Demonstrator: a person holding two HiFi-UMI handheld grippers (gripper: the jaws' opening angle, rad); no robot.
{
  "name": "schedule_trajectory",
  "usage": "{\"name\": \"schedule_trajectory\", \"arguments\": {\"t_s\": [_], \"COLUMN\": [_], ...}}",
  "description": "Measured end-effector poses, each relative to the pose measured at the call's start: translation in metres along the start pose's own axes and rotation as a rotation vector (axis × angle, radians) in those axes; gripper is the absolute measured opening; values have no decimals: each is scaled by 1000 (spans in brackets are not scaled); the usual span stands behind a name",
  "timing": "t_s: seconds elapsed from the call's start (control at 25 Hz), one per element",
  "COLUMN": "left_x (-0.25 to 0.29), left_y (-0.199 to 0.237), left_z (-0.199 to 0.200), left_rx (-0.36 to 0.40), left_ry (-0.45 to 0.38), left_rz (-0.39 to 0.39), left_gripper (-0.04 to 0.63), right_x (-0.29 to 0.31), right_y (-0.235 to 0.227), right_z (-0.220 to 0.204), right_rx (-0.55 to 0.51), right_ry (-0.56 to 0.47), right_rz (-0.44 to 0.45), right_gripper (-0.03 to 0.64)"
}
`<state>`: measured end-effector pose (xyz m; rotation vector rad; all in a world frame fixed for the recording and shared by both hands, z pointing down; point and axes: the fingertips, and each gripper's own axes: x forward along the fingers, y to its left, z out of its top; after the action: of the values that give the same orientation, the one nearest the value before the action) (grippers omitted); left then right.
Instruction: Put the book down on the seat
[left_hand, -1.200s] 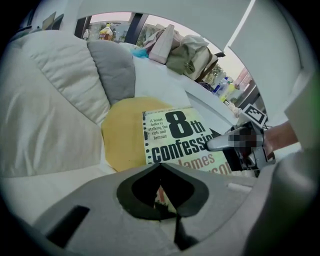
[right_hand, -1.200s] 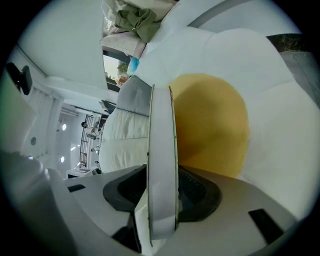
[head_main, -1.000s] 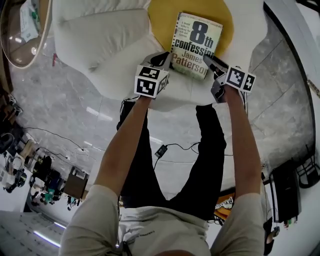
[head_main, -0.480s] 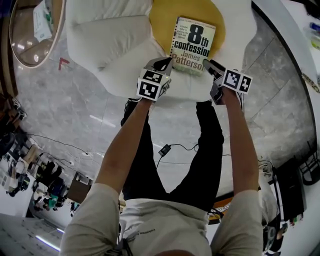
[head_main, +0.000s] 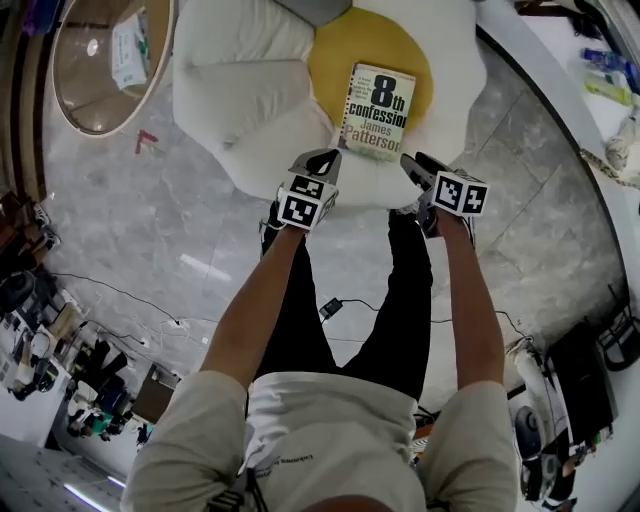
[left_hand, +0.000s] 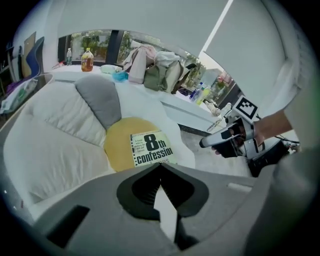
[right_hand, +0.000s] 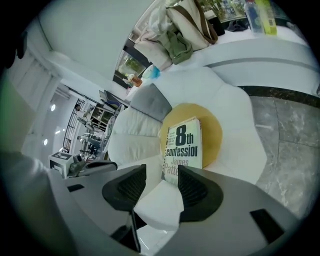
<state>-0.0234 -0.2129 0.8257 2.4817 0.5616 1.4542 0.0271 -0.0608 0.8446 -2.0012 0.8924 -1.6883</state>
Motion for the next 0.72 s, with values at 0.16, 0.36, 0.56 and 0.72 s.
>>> {"name": "schedule_trajectory", "arguments": {"t_s": [0.16, 0.36, 0.56, 0.72], "left_x": [-45, -99, -142, -166], "left_y": [-22, -42, -65, -85], "left_z": [23, 62, 91, 106], "left_rx": [61, 86, 80, 86], "left_ry": [3, -45, -98, -128], "left_rz": [-5, 4, 6, 3], "left_gripper": [8, 8, 8, 8], "right_x": [-45, -95, -123, -142], "right_y": [31, 68, 103, 127], "right_z": [4, 18, 17, 11], "right_rx": [63, 37, 21, -83], "right_ry": [-65, -115, -179, -181], "right_rz": [4, -51, -93, -127], "right_gripper": [184, 184, 184, 184]}}
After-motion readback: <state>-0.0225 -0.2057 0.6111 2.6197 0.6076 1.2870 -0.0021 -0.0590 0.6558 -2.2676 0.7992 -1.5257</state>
